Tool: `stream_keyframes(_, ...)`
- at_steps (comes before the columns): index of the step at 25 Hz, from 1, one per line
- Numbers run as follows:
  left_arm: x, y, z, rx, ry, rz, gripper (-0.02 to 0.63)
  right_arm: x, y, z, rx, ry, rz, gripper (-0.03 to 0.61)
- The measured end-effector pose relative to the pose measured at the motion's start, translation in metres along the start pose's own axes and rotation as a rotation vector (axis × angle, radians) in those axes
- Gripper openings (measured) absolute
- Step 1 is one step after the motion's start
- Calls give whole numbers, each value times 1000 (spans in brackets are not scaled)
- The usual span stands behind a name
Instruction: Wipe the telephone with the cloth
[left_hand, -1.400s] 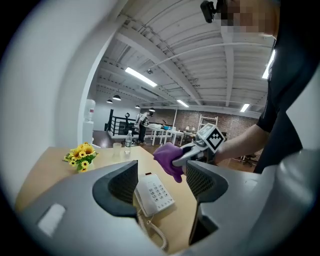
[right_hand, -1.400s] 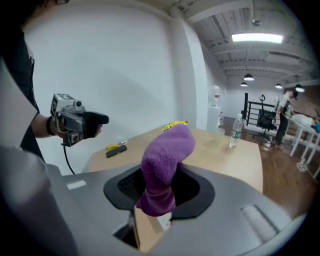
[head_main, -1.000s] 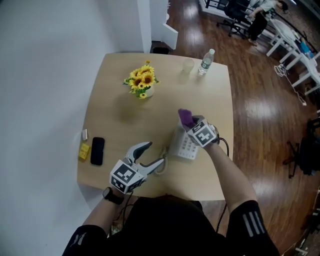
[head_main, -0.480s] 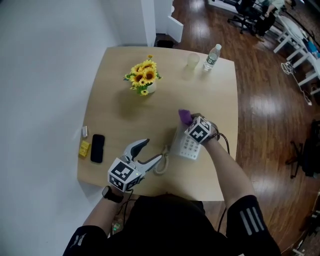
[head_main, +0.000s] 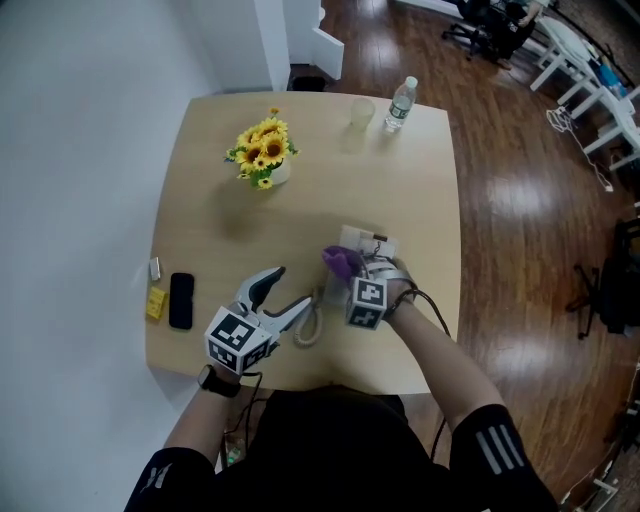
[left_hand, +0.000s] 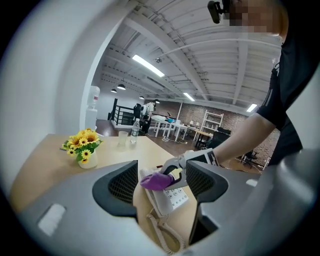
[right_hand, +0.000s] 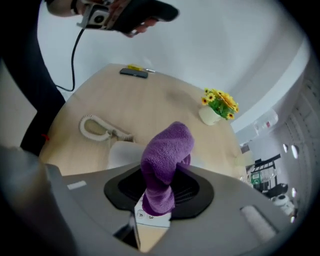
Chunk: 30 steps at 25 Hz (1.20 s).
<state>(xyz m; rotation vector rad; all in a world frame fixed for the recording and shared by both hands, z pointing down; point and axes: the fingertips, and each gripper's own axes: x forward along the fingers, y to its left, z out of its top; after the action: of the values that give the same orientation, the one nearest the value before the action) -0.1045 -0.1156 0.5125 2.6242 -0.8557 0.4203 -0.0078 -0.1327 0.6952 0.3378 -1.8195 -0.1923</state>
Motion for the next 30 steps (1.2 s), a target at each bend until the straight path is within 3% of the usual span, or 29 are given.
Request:
stream_keyframes(6, 9, -5, -5, 9, 9, 0, 298, 7, 33, 2, -165, 27, -32, 132)
stream_keyframes(13, 10, -12, -12, -2, 29, 16, 298, 10, 78, 8, -281, 61, 2, 132)
stream_keyframes(21, 8, -16, -23, 10, 53, 20, 298, 29, 131, 4, -332, 109, 76, 132)
stream_keyframes(26, 26, -15, -42, 14, 124, 12, 298, 8, 135, 7, -242, 41, 71, 132)
stream_keyframes(30, 63, -7, -49, -16, 186, 69, 298, -34, 119, 8, -84, -82, -1, 137)
